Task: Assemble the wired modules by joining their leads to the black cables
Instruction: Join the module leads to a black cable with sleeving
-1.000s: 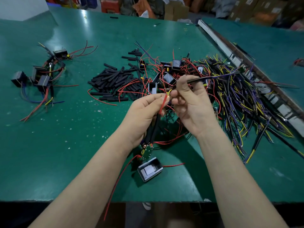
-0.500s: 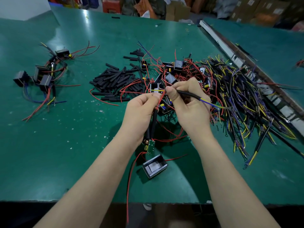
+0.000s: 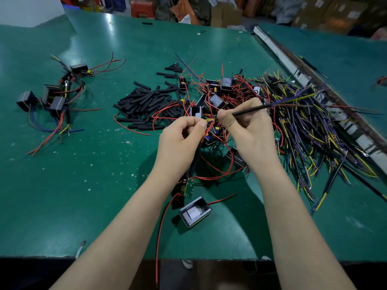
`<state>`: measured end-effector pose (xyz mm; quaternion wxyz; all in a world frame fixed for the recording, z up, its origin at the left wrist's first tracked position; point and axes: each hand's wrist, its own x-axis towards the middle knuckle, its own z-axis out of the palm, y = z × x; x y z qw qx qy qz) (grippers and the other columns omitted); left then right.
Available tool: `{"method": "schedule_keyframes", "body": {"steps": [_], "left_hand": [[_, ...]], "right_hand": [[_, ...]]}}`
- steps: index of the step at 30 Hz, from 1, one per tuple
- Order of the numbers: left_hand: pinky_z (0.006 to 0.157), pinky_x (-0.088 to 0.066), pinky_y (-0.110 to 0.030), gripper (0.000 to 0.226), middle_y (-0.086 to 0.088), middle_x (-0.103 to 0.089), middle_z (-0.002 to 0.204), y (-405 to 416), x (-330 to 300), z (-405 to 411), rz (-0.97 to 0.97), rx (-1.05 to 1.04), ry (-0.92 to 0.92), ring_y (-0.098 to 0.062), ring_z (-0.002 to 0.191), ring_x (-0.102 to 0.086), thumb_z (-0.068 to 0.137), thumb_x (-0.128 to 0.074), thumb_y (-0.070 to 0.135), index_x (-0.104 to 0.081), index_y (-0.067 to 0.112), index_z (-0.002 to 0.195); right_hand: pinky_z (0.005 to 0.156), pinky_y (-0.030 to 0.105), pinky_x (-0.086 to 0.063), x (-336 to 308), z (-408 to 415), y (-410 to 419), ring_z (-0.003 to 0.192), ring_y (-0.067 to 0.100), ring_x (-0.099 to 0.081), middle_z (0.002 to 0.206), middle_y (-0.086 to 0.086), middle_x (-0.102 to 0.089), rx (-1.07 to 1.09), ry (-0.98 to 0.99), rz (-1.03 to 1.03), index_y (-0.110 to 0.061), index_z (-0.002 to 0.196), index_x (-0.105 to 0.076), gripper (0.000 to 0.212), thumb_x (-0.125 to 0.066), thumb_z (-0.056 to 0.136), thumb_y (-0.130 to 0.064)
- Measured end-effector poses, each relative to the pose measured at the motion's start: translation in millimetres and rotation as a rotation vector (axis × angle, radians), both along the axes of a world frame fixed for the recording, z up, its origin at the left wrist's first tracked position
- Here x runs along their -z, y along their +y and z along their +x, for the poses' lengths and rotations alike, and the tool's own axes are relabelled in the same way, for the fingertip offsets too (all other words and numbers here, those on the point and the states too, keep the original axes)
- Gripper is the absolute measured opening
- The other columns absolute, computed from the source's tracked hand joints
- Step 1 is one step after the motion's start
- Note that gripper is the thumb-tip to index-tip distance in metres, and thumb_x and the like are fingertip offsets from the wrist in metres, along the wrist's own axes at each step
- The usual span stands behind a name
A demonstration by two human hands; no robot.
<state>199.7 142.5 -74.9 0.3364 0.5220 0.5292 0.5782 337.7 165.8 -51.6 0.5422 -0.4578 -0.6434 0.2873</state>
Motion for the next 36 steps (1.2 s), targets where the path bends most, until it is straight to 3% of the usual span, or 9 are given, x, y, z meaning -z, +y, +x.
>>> {"method": "schedule_keyframes", "body": {"steps": [2,5,9,12,14,19,24,28,36], "left_hand": [[0.063,-0.040,-0.013,0.014,0.003,-0.057,0.075,0,1,1,-0.015,0.023,0.008,0.001,0.061,-0.045,0.092,-0.060,0.024,-0.062,0.030,0.080],[0.080,-0.041,-0.018,0.012,0.003,-0.053,0.095,-2,2,2,0.041,0.013,0.115,0.005,0.077,-0.049,0.092,-0.060,0.027,-0.056,0.038,0.088],[0.085,-0.036,-0.007,0.027,0.000,-0.045,0.107,-7,1,2,0.181,0.010,0.228,0.008,0.090,-0.045,0.079,-0.066,0.035,-0.051,0.043,0.100],[0.086,-0.039,-0.015,0.014,0.000,-0.048,0.100,-5,2,0,0.220,-0.033,0.308,-0.009,0.092,-0.050,0.083,-0.069,0.025,-0.066,0.021,0.096],[0.084,-0.040,-0.018,0.009,0.000,-0.050,0.096,-3,3,-3,0.226,-0.095,0.310,-0.010,0.089,-0.051,0.088,-0.065,0.019,-0.067,0.012,0.093],[0.084,-0.039,-0.012,0.011,0.007,-0.060,0.098,1,3,-7,0.188,-0.136,0.260,0.009,0.089,-0.051,0.093,-0.060,0.021,-0.069,0.018,0.097],[0.083,-0.039,-0.013,0.018,0.011,-0.059,0.098,2,4,-6,0.084,-0.053,0.297,-0.003,0.097,-0.055,0.093,-0.060,0.028,-0.073,0.019,0.101],[0.072,-0.034,-0.004,0.010,0.012,-0.057,0.094,1,3,-7,0.078,-0.028,0.298,0.008,0.086,-0.051,0.092,-0.060,0.027,-0.070,0.025,0.089],[0.077,-0.040,-0.013,0.008,0.009,-0.055,0.091,-2,3,-7,0.136,-0.116,0.222,-0.002,0.085,-0.053,0.088,-0.066,0.022,-0.073,0.020,0.092]], "right_hand": [[0.072,0.022,-0.050,1,-1,1,0.075,0.009,-0.065,0.079,0.001,-0.067,0.035,0.032,-0.024,-0.021,0.082,-0.052,0.022,-0.073,0.085,-0.027],[0.070,0.019,-0.048,3,-1,1,0.072,0.005,-0.062,0.074,-0.010,-0.062,0.055,-0.019,-0.015,-0.025,0.081,-0.054,0.018,-0.071,0.087,-0.028],[0.070,0.018,-0.046,2,-2,1,0.071,0.001,-0.060,0.076,-0.011,-0.063,0.034,0.001,-0.005,-0.026,0.083,-0.055,0.016,-0.069,0.089,-0.023],[0.069,0.014,-0.045,1,-2,0,0.069,-0.003,-0.058,0.076,-0.011,-0.062,0.035,-0.002,0.011,-0.019,0.087,-0.057,0.012,-0.068,0.089,-0.022],[0.069,0.014,-0.045,0,-1,-1,0.068,-0.002,-0.058,0.076,-0.011,-0.061,0.032,0.003,0.011,-0.014,0.089,-0.057,0.012,-0.068,0.089,-0.020],[0.072,0.016,-0.047,-1,-1,-1,0.074,0.004,-0.060,0.082,-0.006,-0.060,-0.019,-0.001,-0.001,-0.012,0.093,-0.054,0.014,-0.068,0.089,-0.013],[0.073,0.020,-0.047,-1,-1,-2,0.075,0.007,-0.061,0.084,-0.003,-0.061,-0.074,-0.024,0.027,-0.019,0.092,-0.053,0.018,-0.068,0.088,-0.010],[0.069,0.017,-0.048,-3,-2,-4,0.073,-0.002,-0.061,0.085,-0.006,-0.065,-0.093,0.016,0.018,-0.024,0.093,-0.056,0.019,-0.071,0.087,-0.013],[0.070,0.024,-0.046,0,-2,-3,0.073,0.005,-0.060,0.082,-0.008,-0.063,-0.164,-0.115,-0.055,-0.026,0.090,-0.056,0.014,-0.066,0.091,-0.016]]}}
